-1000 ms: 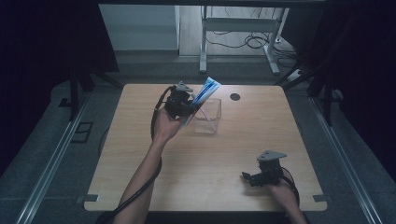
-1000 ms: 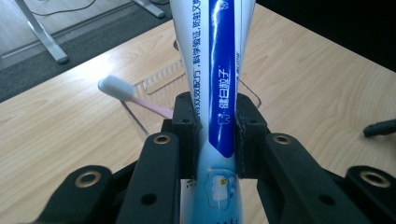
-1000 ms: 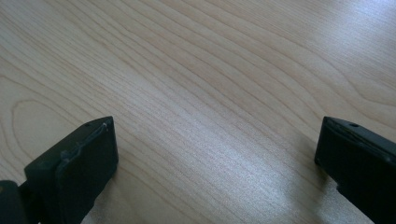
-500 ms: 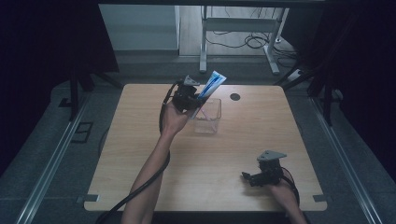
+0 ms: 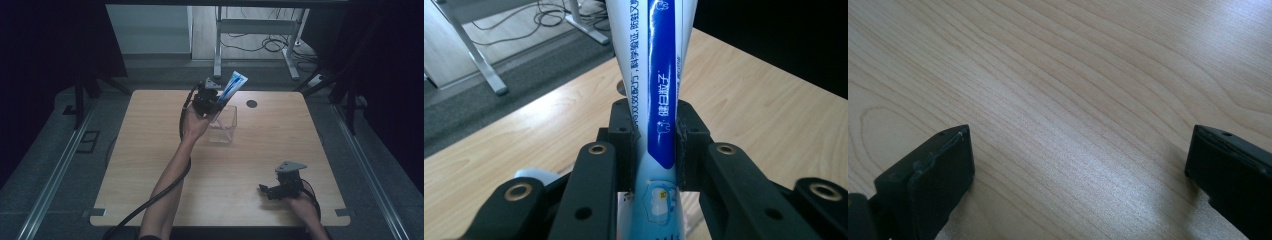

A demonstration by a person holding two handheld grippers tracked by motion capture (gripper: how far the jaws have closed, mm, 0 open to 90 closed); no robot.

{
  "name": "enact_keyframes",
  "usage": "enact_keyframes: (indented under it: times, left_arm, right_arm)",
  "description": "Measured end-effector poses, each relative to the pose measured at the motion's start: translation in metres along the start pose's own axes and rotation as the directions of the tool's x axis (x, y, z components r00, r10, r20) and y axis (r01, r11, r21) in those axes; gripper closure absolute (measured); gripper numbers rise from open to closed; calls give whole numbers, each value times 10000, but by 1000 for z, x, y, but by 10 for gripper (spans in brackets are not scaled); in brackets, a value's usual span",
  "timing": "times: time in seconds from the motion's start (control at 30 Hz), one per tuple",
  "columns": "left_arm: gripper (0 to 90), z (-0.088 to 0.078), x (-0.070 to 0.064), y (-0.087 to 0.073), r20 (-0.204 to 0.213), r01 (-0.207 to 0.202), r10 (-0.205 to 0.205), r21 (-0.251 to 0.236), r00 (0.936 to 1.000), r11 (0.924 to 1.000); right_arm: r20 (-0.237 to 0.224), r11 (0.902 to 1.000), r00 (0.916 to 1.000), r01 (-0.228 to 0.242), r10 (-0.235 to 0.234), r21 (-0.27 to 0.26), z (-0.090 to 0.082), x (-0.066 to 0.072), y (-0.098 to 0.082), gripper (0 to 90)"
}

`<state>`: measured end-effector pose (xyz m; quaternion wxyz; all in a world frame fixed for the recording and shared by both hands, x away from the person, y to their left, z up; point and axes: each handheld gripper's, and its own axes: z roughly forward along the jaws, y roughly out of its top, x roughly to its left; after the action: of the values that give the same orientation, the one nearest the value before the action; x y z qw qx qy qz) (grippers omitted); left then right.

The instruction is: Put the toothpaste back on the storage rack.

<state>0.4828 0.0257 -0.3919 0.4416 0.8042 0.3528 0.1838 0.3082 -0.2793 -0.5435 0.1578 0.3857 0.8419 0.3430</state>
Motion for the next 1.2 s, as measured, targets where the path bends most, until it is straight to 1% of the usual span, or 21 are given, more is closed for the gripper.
enact_keyframes:
  times: [0.2,0.53,0.63,0.7,0.9,1.07,1.2]
  left_arm:
    - [743,10,1,3,-158,-16,14,-113,9999,9999]
    - [743,24,1,-1,-322,37,-49,-373,9995,9993]
    - [743,27,0,-3,-344,19,-32,-369,9994,9993]
    - [742,29,-1,-5,-400,-65,51,-350,9992,9994]
    - [741,33,-3,-12,-369,-24,9,-427,9993,9991]
    - [740,38,-6,-15,-433,-201,187,-319,9989,9993]
    - [739,42,-8,-18,-452,-257,244,-273,9987,9993]
  right_arm:
    - [-5,10000,10000,4,-4,2,0,0,0,0]
    - [-4,10000,10000,8,-8,0,0,0,0,0]
    - [-4,10000,10000,10,-10,-3,0,0,0,0]
    - [-4,10000,10000,10,-10,-1,0,0,0,0]
    - [-2,10000,10000,8,-8,-1,0,0,0,0]
    - [0,10000,10000,14,-14,-4,0,0,0,0]
    - [-2,10000,10000,9,-9,0,0,0,0,0]
